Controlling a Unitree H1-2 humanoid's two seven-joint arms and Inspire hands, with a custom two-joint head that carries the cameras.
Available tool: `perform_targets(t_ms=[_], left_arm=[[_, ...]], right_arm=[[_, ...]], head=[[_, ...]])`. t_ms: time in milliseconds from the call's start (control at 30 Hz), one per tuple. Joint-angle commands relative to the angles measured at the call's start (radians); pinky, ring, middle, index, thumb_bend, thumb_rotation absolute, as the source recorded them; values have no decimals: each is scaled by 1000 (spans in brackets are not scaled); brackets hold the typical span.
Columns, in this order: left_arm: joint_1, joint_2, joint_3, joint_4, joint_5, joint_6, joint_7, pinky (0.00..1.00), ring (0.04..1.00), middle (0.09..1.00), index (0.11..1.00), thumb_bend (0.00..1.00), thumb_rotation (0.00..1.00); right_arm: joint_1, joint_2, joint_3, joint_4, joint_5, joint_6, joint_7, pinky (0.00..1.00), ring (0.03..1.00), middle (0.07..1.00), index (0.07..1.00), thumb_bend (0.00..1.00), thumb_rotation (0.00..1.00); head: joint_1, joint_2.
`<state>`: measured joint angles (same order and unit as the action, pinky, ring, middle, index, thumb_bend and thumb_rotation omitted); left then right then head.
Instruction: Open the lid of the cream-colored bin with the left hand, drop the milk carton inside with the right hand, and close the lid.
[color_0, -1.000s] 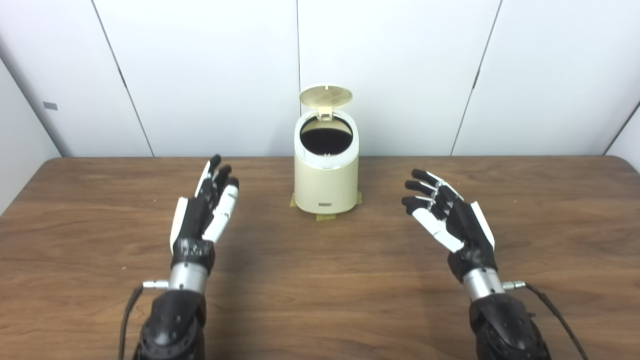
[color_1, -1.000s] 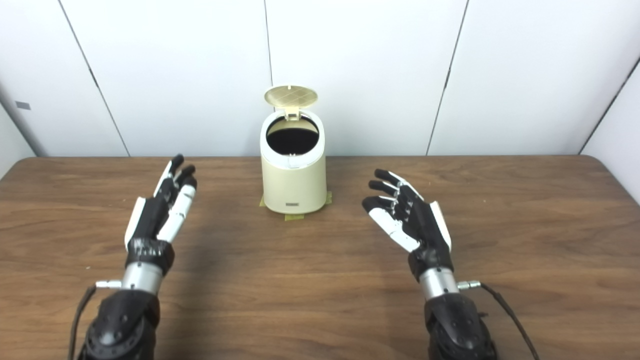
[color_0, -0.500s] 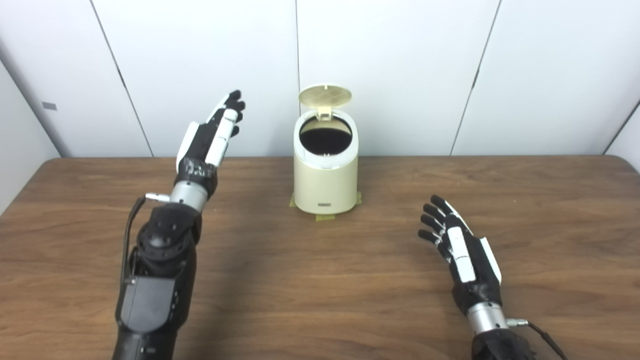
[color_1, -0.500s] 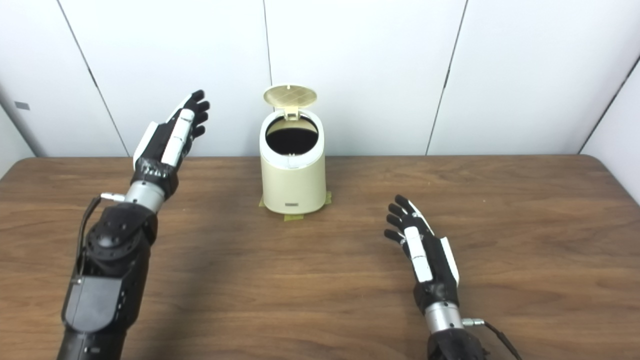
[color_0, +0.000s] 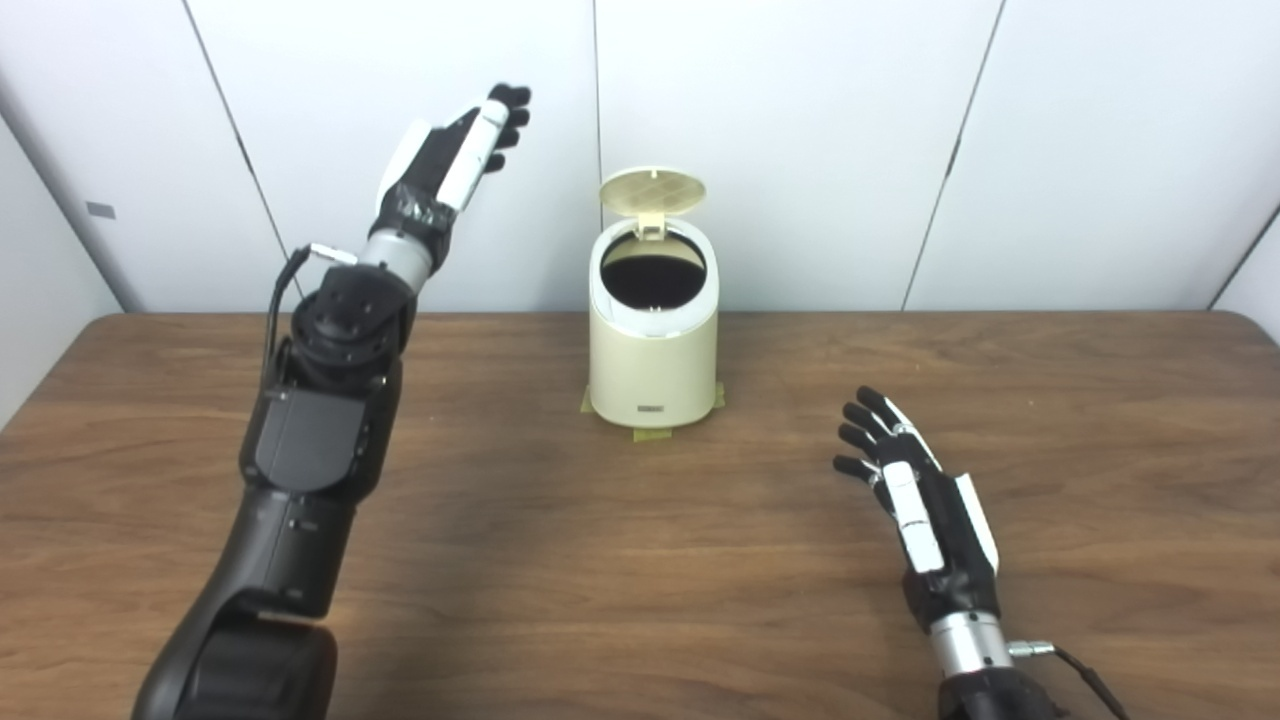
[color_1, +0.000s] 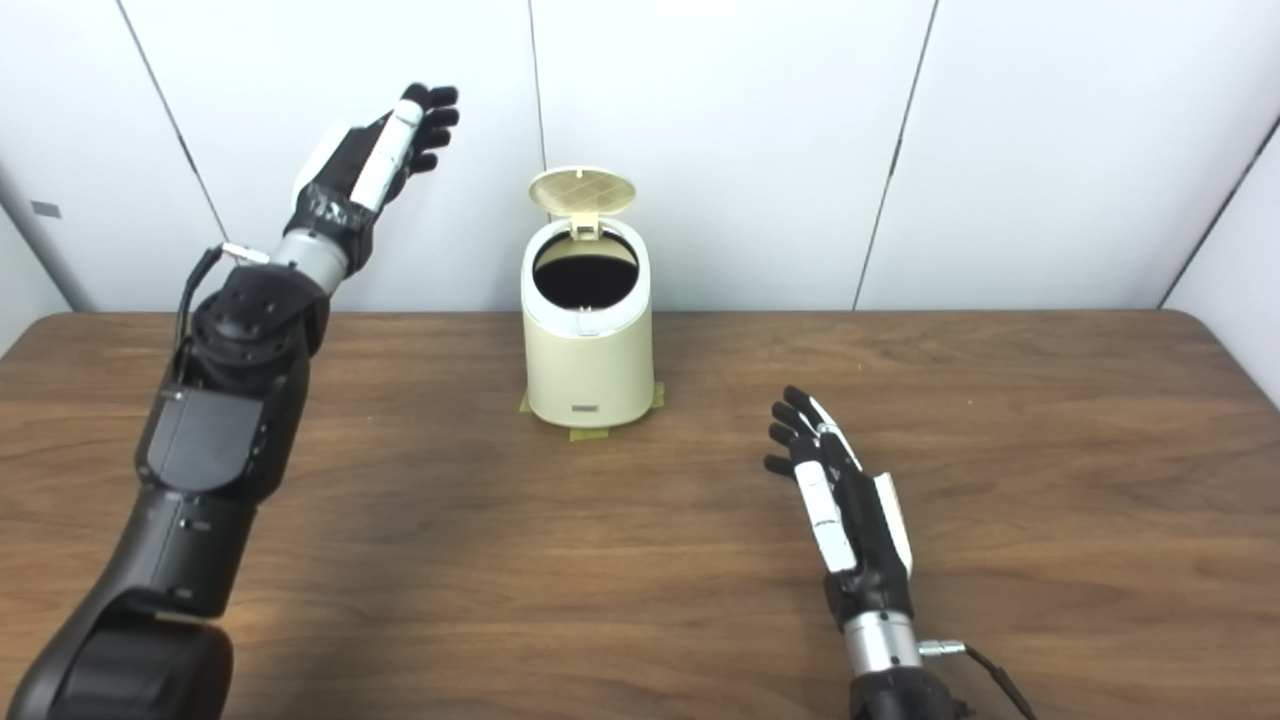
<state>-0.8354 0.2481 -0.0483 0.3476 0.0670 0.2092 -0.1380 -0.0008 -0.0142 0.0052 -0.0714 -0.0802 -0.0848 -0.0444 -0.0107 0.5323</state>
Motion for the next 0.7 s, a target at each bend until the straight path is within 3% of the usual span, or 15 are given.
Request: perform_targets(t_ms=[0,167,433,600,667], left_arm=[[-90,18,-21,-2,26,-70,-18,886,891,874,886,437,1000],[-119,38,-89,-9,77,-64,-77,901,943,918,923,444,1000],[-146,51,-176,-25,182,-62,-122,874,877,831,870,447,995],[-162,77,-239,-31,251,-79,-177,919,881,831,845,460,1000],[-166,87,-260,-36,280,-88,-195,893,864,831,834,471,1000]], right_arm=[[27,7,9,10,-33,-35,-18,774,875,880,898,492,962],[37,18,13,12,-44,-36,-27,790,881,883,910,511,996],[35,23,29,36,-99,-55,-49,781,863,876,927,527,1000],[34,28,34,41,-123,-56,-58,766,844,867,927,514,1000],[34,31,36,42,-135,-54,-63,759,837,862,926,507,1000]], head=[[-2,1],[-3,3],[-6,2],[-6,3],[-7,2]])
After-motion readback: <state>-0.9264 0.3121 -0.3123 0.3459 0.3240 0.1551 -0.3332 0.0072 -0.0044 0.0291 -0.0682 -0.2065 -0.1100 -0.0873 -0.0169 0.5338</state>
